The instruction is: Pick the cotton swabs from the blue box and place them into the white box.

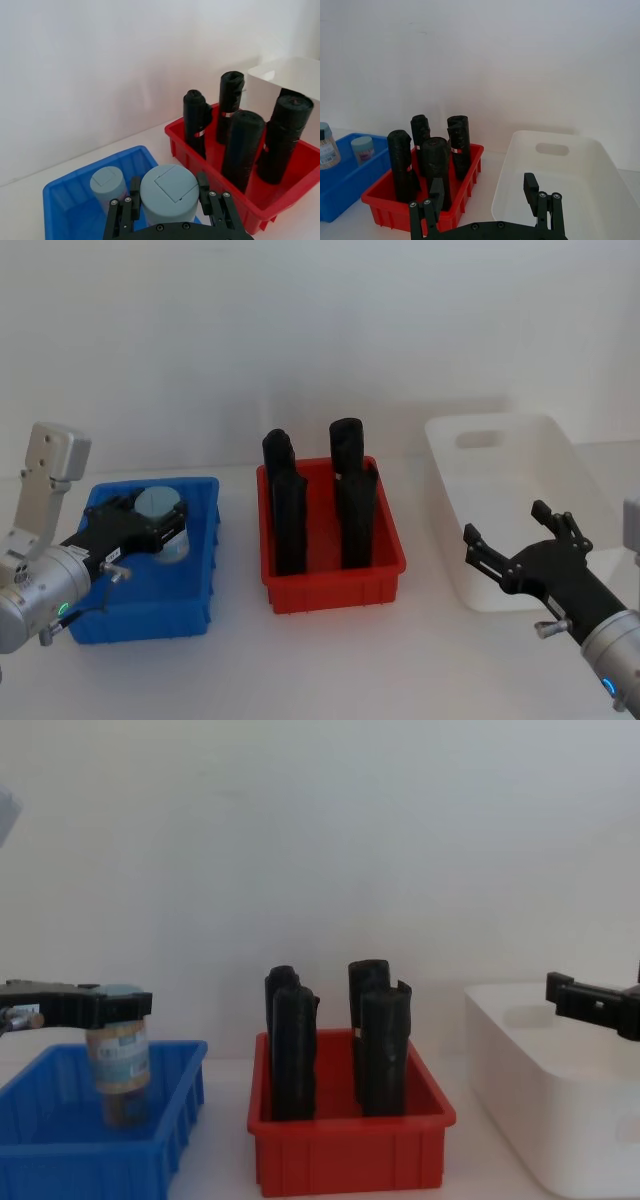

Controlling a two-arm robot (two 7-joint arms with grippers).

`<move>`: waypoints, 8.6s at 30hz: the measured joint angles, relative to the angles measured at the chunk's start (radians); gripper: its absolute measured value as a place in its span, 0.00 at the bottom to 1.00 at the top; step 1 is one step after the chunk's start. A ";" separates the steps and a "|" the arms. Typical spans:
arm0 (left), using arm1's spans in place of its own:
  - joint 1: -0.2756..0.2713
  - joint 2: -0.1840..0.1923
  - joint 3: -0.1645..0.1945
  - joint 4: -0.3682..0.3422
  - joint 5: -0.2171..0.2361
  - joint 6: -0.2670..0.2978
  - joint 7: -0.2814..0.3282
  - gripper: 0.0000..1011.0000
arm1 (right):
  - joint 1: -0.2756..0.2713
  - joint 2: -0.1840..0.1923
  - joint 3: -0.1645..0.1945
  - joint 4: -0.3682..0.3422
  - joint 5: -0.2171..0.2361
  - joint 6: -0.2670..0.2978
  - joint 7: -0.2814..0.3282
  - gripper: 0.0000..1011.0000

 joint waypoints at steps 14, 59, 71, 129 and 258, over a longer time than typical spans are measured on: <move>-0.031 0.008 0.004 -0.100 -0.012 0.103 -0.157 0.66 | 0.000 0.000 0.000 0.000 0.000 0.000 0.000 0.99; -0.115 -0.020 0.041 -0.157 -0.009 0.223 -0.385 0.66 | 0.037 -0.010 -0.040 -0.013 -0.113 0.046 0.193 0.99; -0.116 -0.021 0.042 -0.158 -0.009 0.225 -0.389 0.66 | 0.119 -0.078 -0.092 0.022 -0.217 0.103 0.309 0.99; -0.117 -0.021 0.041 -0.158 -0.008 0.226 -0.390 0.66 | 0.372 -0.296 -0.166 0.320 -0.234 0.169 0.350 0.66; -0.117 -0.021 0.042 -0.158 -0.009 0.226 -0.391 0.99 | 0.336 -0.088 0.039 0.409 -0.098 0.068 0.056 0.99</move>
